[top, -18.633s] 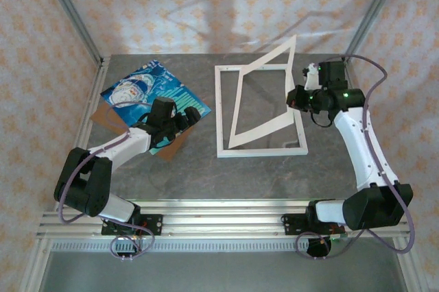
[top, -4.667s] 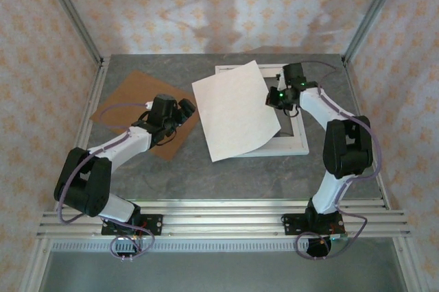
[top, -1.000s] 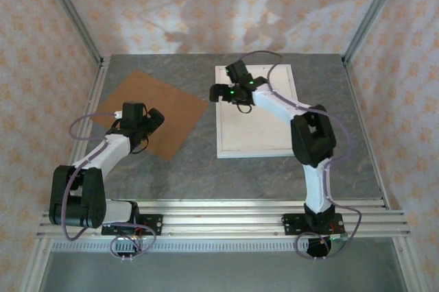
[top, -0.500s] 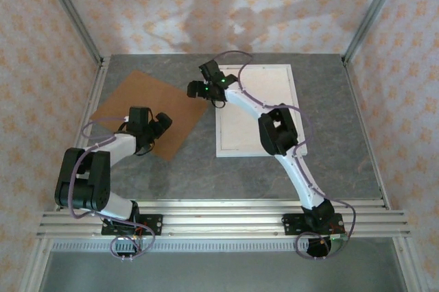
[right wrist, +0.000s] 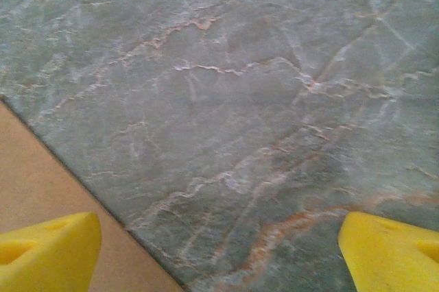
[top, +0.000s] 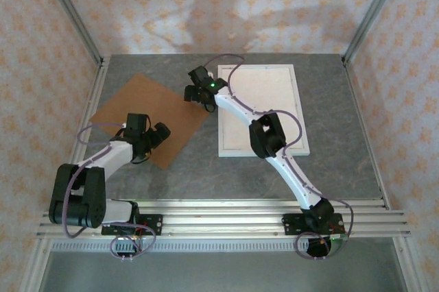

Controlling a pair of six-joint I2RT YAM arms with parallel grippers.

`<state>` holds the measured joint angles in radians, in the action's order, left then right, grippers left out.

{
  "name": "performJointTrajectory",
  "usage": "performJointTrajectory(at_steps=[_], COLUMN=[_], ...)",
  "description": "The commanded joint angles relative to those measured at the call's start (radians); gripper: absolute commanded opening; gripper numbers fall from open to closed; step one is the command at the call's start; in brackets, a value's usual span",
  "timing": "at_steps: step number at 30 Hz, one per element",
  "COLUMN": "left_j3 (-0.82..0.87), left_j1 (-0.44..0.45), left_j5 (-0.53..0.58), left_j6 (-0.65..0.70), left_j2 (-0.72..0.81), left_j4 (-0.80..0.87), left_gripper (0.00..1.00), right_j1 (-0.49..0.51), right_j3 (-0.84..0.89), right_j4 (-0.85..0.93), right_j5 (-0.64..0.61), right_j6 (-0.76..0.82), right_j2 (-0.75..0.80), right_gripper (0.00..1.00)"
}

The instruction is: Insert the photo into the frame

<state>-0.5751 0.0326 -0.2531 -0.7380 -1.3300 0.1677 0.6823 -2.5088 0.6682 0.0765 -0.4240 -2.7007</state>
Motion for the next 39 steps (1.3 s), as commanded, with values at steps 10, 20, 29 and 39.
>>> performJointTrajectory(at_steps=[10, 20, 29, 39], left_j3=[-0.047, -0.016, 0.015, 0.025], left_j1=[-0.125, -0.155, -0.155, -0.088], left_j5=[0.183, 0.156, 0.034, -0.047], left_j6=[0.028, 0.009, -0.014, -0.047], left_j2=[0.106, 0.012, -0.051, -0.047], left_j4=[0.135, 0.058, -0.053, -0.124], left_gripper=[1.0, 1.0, 1.0, 0.94], right_j1=[0.044, 0.075, 0.12, 0.123], right_j3=[0.228, 0.241, 0.358, 0.605], right_j4=[0.03, 0.029, -0.015, -0.197], right_j5=[0.132, 0.207, 0.268, 0.385], right_j6=[0.164, 0.185, 0.2, 0.131], right_j2=[0.166, 0.142, 0.209, 0.379], right_gripper=[0.9, 0.87, 0.8, 0.74])
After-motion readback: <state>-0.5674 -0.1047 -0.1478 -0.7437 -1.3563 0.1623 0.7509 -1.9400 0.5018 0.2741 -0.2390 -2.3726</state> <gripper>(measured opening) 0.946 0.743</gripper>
